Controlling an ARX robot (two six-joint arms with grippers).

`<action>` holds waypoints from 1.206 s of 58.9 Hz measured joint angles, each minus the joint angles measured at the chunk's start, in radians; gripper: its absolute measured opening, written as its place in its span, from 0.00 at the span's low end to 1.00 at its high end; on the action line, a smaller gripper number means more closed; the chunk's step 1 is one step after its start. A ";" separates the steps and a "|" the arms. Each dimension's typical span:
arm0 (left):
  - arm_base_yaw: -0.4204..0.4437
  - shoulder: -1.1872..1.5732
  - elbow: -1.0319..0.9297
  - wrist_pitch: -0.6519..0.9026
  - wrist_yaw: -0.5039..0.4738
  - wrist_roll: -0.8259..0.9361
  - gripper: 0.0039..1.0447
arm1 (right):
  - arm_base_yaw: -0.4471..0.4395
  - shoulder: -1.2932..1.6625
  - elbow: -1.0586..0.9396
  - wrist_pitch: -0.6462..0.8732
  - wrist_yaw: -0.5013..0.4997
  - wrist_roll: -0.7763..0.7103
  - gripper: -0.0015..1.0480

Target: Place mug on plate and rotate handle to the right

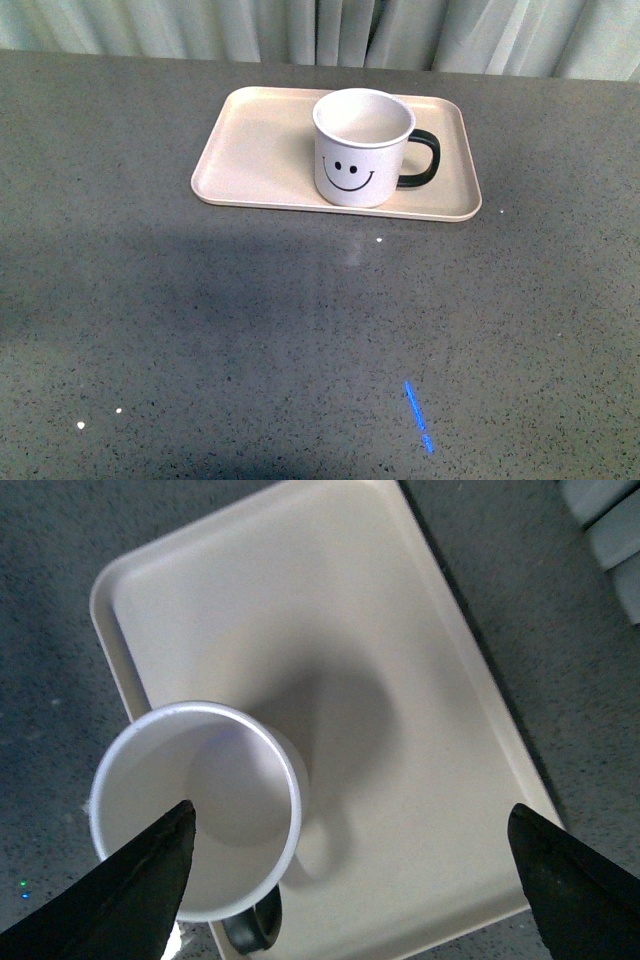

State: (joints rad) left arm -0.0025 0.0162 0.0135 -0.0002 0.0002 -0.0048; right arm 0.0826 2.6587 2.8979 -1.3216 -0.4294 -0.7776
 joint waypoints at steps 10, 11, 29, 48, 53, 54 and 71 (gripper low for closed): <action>0.000 0.000 0.000 0.000 0.000 0.000 0.91 | -0.036 -0.063 0.000 0.051 -0.094 0.075 0.88; 0.000 0.000 0.000 0.000 0.000 0.000 0.91 | -0.036 -0.063 0.000 0.051 -0.094 0.075 0.88; 0.000 0.000 0.000 0.000 0.000 0.000 0.91 | -0.071 -0.242 -0.240 0.489 0.010 0.348 0.69; 0.000 0.000 0.000 0.000 0.000 0.000 0.91 | -0.079 -1.018 -1.708 1.955 0.426 0.735 0.21; 0.000 0.000 0.000 0.000 0.000 0.000 0.91 | -0.086 -1.098 -1.971 2.086 0.431 0.755 0.06; 0.000 0.000 0.000 0.000 0.000 0.000 0.91 | -0.086 -1.102 -1.998 2.094 0.431 0.757 0.04; 0.000 0.000 0.000 0.000 0.000 0.000 0.91 | -0.085 -1.278 -2.405 2.219 0.430 0.764 0.02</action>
State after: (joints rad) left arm -0.0025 0.0162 0.0135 -0.0002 0.0002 -0.0048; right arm -0.0021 1.3804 0.4931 0.8970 0.0002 -0.0132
